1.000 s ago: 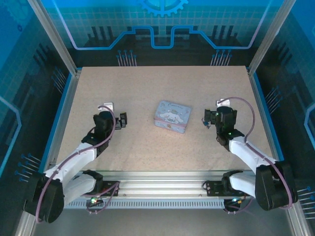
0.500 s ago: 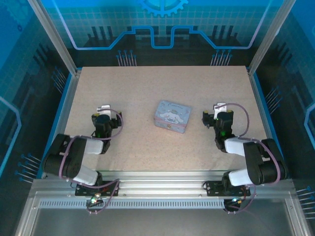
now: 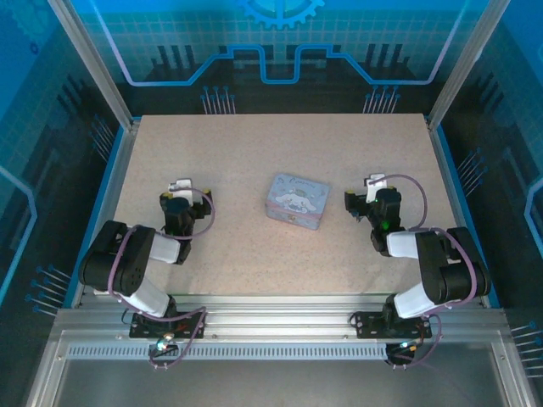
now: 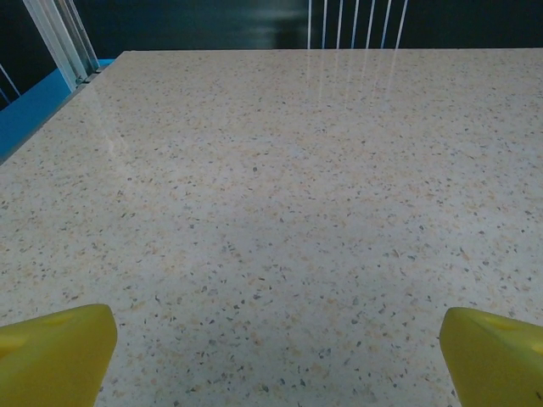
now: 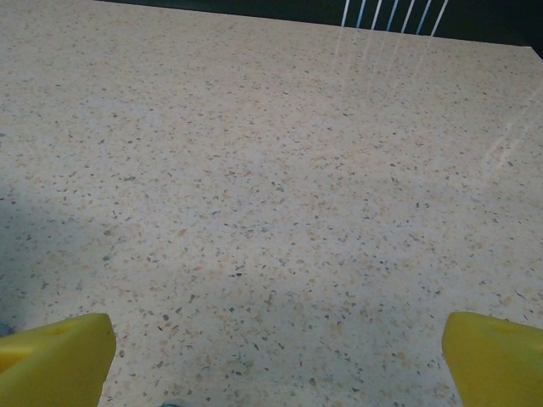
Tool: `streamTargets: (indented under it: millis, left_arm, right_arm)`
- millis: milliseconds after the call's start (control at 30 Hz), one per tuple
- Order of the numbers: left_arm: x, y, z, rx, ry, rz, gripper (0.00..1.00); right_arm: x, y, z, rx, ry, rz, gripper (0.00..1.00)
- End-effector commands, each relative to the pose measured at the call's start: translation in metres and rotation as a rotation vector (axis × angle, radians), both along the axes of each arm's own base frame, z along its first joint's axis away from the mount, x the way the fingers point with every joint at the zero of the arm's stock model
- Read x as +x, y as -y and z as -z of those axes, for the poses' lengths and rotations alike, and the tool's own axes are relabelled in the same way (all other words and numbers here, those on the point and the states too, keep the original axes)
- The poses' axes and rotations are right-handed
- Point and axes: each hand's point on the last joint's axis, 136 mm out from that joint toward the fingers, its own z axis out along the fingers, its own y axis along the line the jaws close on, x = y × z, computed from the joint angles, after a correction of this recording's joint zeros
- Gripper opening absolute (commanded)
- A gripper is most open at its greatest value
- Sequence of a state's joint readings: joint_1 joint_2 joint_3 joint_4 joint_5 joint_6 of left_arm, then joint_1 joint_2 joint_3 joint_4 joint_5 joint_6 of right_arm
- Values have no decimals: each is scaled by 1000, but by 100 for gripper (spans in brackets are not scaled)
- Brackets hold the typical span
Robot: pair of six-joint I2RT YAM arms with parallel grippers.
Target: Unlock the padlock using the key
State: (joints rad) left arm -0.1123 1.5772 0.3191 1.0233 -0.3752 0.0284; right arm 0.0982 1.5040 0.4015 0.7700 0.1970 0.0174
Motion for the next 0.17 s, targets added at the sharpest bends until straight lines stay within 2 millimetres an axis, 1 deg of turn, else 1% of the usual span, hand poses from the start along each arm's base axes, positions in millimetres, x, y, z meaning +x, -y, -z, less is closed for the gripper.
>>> streamTargets:
  millis: [0, 133]
  left_arm:
    - [8, -1, -15, -14, 46, 4, 99]
    - [7, -1, -14, -15, 45, 4, 99]
  right_arm:
    - [7, 3, -9, 19, 21, -7, 100]
    - [7, 3, -9, 9, 26, -3, 100]
